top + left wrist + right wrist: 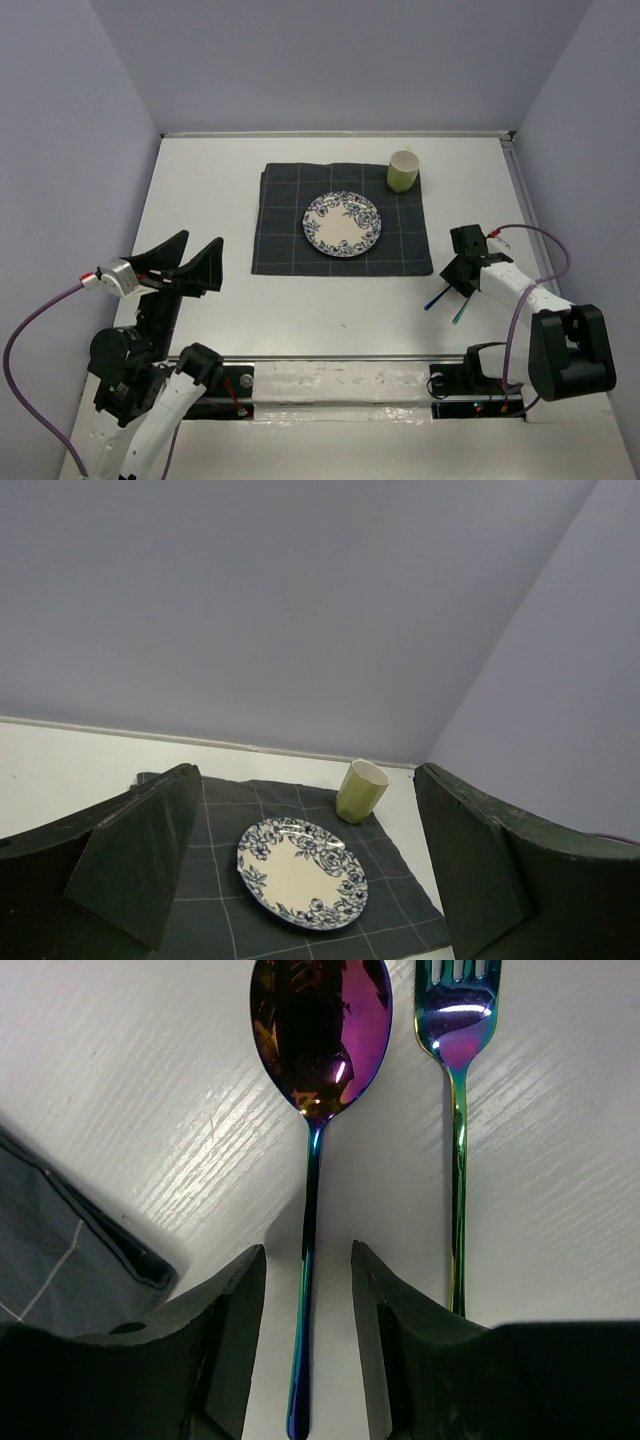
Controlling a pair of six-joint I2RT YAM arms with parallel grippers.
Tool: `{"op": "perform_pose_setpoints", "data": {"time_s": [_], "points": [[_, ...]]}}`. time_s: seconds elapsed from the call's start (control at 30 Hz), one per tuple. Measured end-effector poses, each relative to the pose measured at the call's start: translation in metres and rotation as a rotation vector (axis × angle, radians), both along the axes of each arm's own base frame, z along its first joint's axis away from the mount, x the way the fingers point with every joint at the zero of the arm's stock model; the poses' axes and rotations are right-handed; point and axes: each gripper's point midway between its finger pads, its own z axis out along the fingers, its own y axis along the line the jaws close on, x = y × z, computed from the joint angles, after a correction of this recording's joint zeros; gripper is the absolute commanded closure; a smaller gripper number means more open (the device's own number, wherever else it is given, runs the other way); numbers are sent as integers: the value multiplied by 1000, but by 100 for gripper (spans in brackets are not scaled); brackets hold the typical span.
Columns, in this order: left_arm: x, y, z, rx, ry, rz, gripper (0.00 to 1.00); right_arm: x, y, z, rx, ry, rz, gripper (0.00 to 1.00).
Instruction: Set the dinner table for one person
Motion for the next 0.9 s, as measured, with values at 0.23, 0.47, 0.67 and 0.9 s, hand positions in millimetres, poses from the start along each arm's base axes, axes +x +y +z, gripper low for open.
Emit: {"op": "perform_pose_setpoints", "data": {"time_s": [0.23,0.47,0.67,0.9], "points": [[-1,2,0,-4,-3,9,1,11,-3,-2,-14,23,-29,76],[-5,8,3,-19,-18,22,1,21,-5,-3,-16,26,-38,88],[-7,10,5,-27,-26,27,1,33,-4,-4,-25,44,-11,100],[-7,11,4,-28,-24,30,1,36,-4,3,-37,31,25,100]]}}
